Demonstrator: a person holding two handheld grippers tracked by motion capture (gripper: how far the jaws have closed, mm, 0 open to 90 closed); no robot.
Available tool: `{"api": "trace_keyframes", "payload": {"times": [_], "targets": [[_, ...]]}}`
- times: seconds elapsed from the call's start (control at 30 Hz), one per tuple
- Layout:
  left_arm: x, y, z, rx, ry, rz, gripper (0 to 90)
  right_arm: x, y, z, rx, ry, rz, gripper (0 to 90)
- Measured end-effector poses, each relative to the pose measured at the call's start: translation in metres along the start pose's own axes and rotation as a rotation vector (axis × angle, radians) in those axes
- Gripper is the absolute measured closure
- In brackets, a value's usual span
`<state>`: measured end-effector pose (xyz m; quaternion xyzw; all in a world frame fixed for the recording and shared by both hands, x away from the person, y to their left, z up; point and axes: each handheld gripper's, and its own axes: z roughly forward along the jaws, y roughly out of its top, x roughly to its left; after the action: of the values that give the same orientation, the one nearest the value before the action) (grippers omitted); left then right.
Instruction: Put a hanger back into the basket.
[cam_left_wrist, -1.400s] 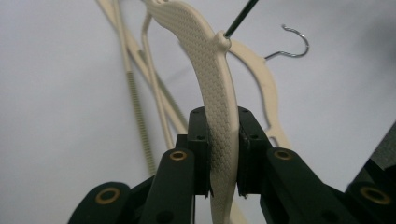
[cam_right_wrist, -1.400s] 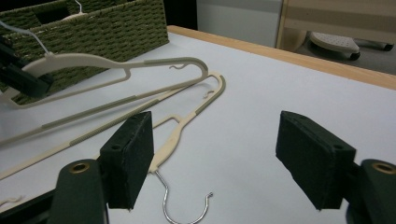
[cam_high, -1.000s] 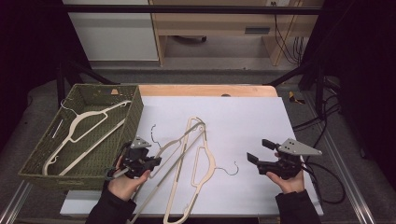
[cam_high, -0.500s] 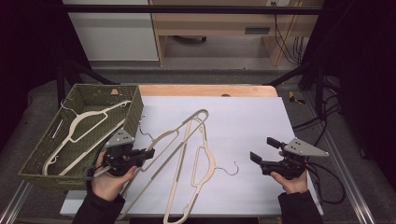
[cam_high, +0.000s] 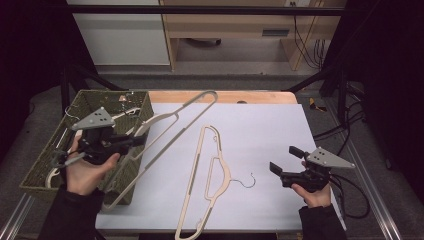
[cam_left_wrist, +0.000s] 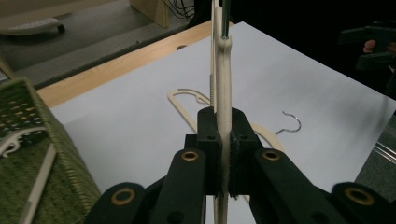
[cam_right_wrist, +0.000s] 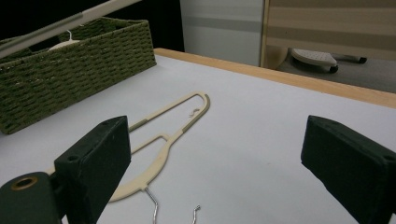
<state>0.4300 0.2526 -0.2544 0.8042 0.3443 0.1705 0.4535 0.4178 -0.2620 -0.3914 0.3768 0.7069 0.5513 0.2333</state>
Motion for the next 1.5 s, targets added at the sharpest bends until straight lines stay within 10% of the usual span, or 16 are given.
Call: {"api": "trace_keyframes", "payload": {"times": [0.5,1.1,1.5], "targets": [[0.072,0.011,-0.026,0.012,0.049,-0.002,85.4,0.001,-0.001,0.003,0.013,-0.002,-0.012,5.5],[0.148,-0.028,-0.034,0.071,0.111,-0.023,85.4,0.000,-0.001,0.002,0.014,-0.007,0.001,5.5],[0.182,-0.053,-0.048,0.015,0.169,-0.085,85.4,-0.002,-0.002,0.002,0.016,-0.013,0.005,5.3]]}}
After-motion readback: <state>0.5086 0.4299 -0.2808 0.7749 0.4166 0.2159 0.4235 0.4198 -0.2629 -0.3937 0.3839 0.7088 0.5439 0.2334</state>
